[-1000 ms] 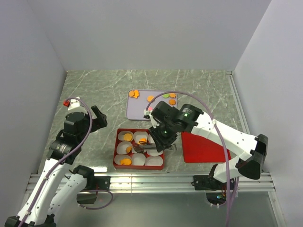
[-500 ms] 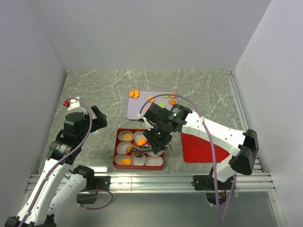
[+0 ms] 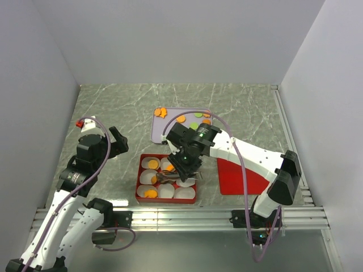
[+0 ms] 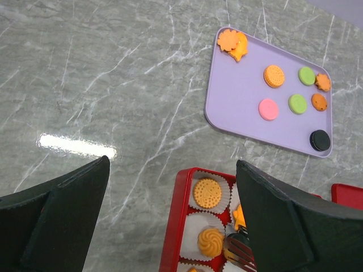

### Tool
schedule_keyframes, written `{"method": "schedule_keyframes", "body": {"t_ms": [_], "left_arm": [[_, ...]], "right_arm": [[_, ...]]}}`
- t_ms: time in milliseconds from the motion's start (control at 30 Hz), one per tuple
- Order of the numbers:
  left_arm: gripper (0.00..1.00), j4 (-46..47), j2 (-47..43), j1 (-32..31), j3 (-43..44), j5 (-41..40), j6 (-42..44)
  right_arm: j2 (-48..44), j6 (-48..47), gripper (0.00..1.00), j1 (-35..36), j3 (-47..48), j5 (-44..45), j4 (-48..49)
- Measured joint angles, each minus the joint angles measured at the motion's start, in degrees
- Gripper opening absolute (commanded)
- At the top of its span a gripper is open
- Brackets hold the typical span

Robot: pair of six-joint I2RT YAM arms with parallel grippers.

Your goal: Pack the cookies

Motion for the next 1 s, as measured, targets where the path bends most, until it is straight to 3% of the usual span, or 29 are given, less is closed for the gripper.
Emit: {"method": "schedule_keyframes", "body": {"t_ms": [533, 1000], "left_arm": [[0.99, 0.0, 0.61, 0.0, 0.0, -0.02, -0.02], [0.99, 0.02, 1.46, 0.0, 0.0, 0.0, 0.0]], "right_arm": [[1.11, -0.13, 0.29, -6.27, 1.81, 1.2, 0.72], [0.55, -0.17, 0.29, -6.47, 3.23, 1.25, 0.57]]}}
